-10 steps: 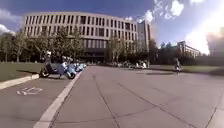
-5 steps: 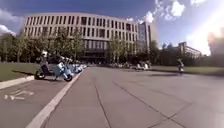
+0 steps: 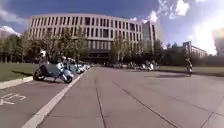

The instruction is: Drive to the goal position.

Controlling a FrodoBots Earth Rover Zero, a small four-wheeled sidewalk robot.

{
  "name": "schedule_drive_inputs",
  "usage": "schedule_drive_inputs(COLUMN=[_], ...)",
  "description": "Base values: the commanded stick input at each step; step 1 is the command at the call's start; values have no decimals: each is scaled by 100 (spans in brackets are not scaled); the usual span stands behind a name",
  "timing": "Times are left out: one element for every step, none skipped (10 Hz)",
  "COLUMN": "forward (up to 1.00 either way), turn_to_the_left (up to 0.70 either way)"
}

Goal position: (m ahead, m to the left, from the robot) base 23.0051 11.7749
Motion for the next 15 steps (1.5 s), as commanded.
schedule_drive_inputs(forward=[70,70,70,70,70,70,70,70,70,70,70,70,70,70,70], turn_to_the_left=[0,0,0,0,0,0,0,0,0,0,0,0,0,0,0])
